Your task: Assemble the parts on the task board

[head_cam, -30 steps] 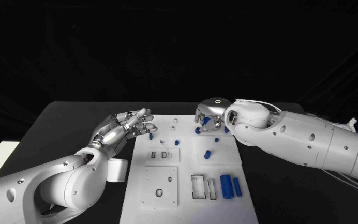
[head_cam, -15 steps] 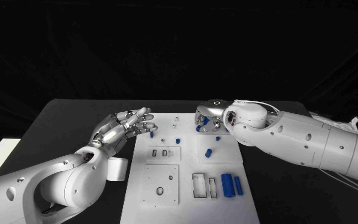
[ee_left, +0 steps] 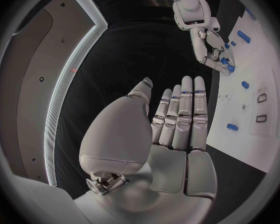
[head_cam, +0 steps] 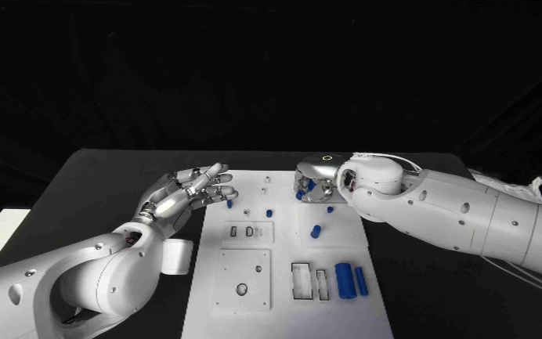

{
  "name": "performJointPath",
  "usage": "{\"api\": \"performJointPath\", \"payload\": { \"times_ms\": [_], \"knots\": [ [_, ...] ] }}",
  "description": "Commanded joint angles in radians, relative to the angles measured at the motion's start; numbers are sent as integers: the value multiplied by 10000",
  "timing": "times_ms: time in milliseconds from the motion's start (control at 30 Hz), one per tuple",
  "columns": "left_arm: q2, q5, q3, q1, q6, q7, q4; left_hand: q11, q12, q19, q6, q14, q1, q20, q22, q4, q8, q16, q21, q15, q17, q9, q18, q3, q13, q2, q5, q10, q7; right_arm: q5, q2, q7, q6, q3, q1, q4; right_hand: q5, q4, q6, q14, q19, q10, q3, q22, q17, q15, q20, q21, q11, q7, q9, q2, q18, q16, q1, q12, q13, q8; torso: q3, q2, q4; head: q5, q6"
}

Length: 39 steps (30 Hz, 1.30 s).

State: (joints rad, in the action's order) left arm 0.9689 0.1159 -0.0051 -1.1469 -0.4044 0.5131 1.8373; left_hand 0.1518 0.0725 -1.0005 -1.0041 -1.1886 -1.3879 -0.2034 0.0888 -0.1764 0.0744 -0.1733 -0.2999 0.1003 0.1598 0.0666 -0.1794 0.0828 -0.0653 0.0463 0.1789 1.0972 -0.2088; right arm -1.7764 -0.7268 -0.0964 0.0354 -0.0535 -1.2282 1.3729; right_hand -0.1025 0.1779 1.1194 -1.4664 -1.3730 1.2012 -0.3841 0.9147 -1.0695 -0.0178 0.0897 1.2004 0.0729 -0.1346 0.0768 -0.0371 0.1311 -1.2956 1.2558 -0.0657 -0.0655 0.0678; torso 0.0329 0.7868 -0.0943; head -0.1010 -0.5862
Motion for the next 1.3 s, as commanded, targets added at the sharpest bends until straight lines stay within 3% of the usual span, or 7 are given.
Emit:
{"api": "performJointPath", "payload": {
  "times_ms": [33,167,300,433,667,933,1300],
  "knots": [
    [-17,-52,9,-16,159,24,12,40,-67,-10,-44,39,-32,-64,-13,64,-29,45,62,3,14,-9,-41,2,-2,-107,-39,32,-58,56,25,134,-215,8,17,-28,61,-43,157,-318,61,144,-134,86,-20,16,-33,84,-33,23,27,49,-142,-74,77,-1,-2,44,2,15,-9,3,-6],
    [-19,-52,9,-16,158,18,0,41,-71,-12,-42,38,-49,-65,-18,77,-36,54,67,3,19,-9,-42,12,-1,-117,-38,30,-60,62,28,157,78,8,19,-52,150,-116,326,-324,15,316,-333,291,-55,-23,-69,234,-79,56,66,143,-171,-124,147,-16,-13,85,7,25,-9,-4,13],
    [-22,-52,9,-17,162,13,2,41,-71,-12,-42,38,-49,-65,-18,77,-36,54,67,3,19,-9,-42,12,-1,-117,-38,30,-60,40,25,175,691,7,22,-33,234,-214,505,-326,-59,506,-539,571,-65,-54,-115,428,-123,84,116,225,-214,-165,197,-28,-25,128,12,38,-15,-10,18],
    [-24,-52,9,-17,162,-4,-7,41,-71,-12,-42,38,-49,-65,-18,77,-36,54,67,3,19,-9,-42,12,-1,-117,-38,30,-60,92,-13,147,1388,-3,22,114,318,-356,591,-322,-91,623,-607,704,-47,-75,-150,530,-150,112,151,175,-234,-181,112,-15,-26,131,11,35,-24,-10,41],
    [-33,-52,9,-17,159,-18,-38,42,-76,-14,-40,39,-71,-66,-25,96,-45,67,74,5,25,-10,-42,24,-1,-127,-38,25,-61,223,108,-199,2167,-61,-58,131,410,-593,621,-313,-105,685,-671,783,-2,-92,-169,599,-168,143,177,167,-246,-183,-29,11,-19,105,24,47,-33,1,98],
    [-51,-52,9,-20,164,-19,-33,43,-81,-11,-34,47,-90,-67,-32,113,-53,81,81,8,29,-11,-41,33,1,-130,-38,18,-62,207,669,-185,2621,-74,-144,-526,406,-601,615,-320,-118,669,-730,834,-39,-101,-178,638,-177,149,185,123,-253,-214,18,30,-11,86,26,80,-61,-16,127],
    [-66,-52,13,-37,160,-25,-11,44,-82,-4,-35,59,-104,-70,-39,125,-57,98,91,12,31,-11,-39,42,1,-137,-38,15,-59,151,1366,-19,2614,-71,-140,-1293,407,-605,598,-323,-121,638,-777,861,-43,-98,-181,663,-166,134,190,54,-258,-230,50,42,-3,60,26,148,-124,13,115]
  ]
}}
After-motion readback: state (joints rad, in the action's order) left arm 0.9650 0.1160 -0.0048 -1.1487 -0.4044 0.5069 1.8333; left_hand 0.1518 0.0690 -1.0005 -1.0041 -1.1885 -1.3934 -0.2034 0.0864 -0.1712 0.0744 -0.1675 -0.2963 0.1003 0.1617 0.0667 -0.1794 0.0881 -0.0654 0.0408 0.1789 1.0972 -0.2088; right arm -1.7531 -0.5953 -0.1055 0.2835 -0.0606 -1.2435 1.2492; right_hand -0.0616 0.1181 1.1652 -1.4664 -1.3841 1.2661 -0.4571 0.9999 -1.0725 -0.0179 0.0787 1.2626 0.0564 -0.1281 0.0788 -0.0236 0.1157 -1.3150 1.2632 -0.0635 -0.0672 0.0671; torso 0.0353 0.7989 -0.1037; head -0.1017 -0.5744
